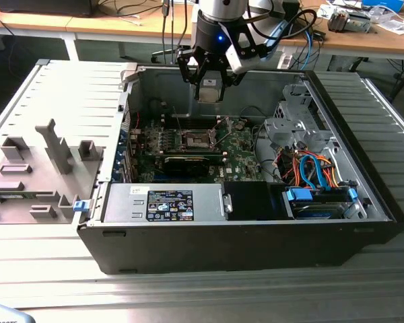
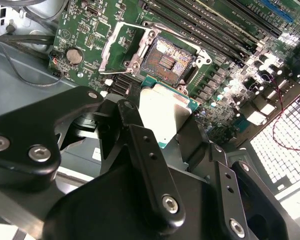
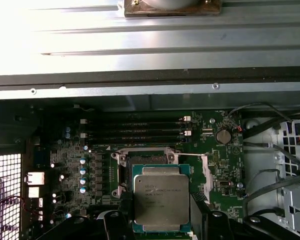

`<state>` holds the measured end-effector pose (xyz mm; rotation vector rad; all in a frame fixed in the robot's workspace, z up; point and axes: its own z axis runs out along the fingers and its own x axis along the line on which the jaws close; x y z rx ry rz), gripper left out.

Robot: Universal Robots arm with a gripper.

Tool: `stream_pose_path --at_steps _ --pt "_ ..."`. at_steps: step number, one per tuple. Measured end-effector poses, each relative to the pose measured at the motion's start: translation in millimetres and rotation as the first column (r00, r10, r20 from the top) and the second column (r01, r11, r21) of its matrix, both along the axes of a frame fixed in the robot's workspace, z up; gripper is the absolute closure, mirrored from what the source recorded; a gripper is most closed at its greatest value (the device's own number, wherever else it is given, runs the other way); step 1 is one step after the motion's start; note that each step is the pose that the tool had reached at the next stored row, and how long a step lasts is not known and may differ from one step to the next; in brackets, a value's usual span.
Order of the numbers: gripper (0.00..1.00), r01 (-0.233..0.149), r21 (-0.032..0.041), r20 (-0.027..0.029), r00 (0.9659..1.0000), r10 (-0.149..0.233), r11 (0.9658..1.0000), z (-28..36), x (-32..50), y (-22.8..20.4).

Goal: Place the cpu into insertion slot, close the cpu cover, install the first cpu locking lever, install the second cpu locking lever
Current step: 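Place the cpu into insertion slot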

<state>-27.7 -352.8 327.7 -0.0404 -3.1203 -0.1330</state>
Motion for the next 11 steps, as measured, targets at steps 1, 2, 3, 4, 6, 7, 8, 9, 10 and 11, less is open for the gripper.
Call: stream_pose_path --at_steps 1,2,3,4,6,7,8,9,10,11 --pt "0.46 0.001 -0.0001 0.0001 1.0 -0.001 1.0 0.0 0.0 0.0" --pt "0.46 0.002 0.0 0.0 1.0 -0.002 1.0 0.0 0.0 0.0" --pt "0.46 0.005 -0.0001 0.0001 1.0 -0.005 1.0 0.0 0.0 0.0" --pt "0.46 0.008 -0.0003 0.0001 1.0 -0.008 1.0 -0.1 0.0 0.0" --pt "0.46 0.013 -0.0006 0.0001 0.9999 -0.013 0.9999 -0.1 0.0 0.0" --pt "0.46 0.015 -0.0008 0.0 0.9999 -0.015 0.9999 -0.1 0.0 0.0" --pt "0.46 0.02 -0.0007 0.0001 0.9998 -0.02 0.9998 -0.1 0.0 0.0" --pt "0.46 0.022 -0.0007 0.0001 0.9998 -0.022 0.9998 -0.1 0.0 0.0" --pt "0.46 0.025 -0.0008 0.0001 0.9997 -0.025 0.9997 -0.1 0.0 0.0" --pt "0.46 0.029 -0.0008 0.0 0.9996 -0.029 0.9996 -0.1 0.0 0.0"
